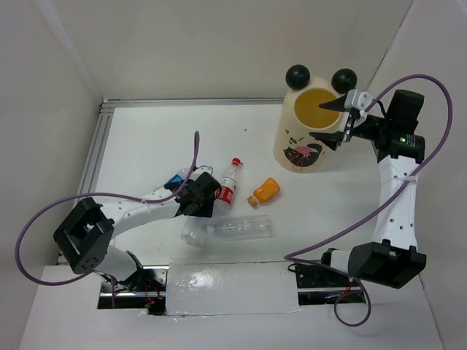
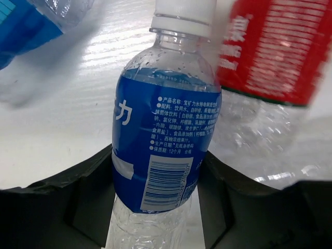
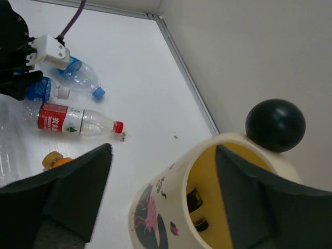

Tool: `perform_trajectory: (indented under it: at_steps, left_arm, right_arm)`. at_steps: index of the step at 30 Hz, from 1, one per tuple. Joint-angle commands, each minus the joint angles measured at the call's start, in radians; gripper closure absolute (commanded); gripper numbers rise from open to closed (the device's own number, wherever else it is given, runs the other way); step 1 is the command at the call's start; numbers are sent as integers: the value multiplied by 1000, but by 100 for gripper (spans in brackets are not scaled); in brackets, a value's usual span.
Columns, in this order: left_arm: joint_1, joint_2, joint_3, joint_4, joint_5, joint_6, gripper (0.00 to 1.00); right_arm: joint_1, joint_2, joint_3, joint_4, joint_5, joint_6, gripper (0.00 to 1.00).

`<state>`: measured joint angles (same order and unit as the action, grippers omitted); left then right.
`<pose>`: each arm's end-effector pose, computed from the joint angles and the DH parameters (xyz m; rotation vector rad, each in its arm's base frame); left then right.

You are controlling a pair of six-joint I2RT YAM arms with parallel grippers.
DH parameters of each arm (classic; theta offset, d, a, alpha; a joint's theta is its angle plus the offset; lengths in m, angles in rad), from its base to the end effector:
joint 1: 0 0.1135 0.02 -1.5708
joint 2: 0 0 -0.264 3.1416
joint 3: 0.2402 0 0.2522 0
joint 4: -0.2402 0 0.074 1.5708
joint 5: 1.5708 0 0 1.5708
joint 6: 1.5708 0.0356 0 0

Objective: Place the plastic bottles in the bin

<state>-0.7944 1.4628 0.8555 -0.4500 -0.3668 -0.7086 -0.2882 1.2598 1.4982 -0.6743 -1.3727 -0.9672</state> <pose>0.2050 -0.1905 0.1920 -0.0145 2.5238 -0.1102 0.2367 -0.0338 0.4468 -1.2230 1.1395 0.4278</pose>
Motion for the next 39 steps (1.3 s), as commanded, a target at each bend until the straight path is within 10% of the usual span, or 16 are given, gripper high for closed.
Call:
perform_trajectory:
  at_steps: [1, 4, 8, 16, 19, 24, 39]
  left_arm:
    - [-72, -91, 127, -134, -75, 4, 72]
    - [-138, -177, 291, -286, -142, -9, 73]
    - [-175, -216, 515, -213, -86, 134, 73]
    - [-166, 32, 831, 564, 230, 564, 86]
    - [-141, 190, 925, 821, 308, 583, 86]
    - [-129, 433, 1142, 1088, 319, 564, 81]
    - [-129, 947, 1564, 1260, 63, 640, 29]
  right_arm:
    - [-20, -10, -9, -103, -6, 16, 22]
    - [-31, -31, -30, -125, 17, 16, 67]
    - [-52, -57, -114, -137, 75, 28, 100]
    - [-72, -102, -213, -298, 253, -43, 100]
    - [-72, -112, -213, -441, 264, -207, 79]
    - [-72, -134, -266, -516, 296, -277, 73]
    - [-72, -125, -369, -619, 270, -432, 48]
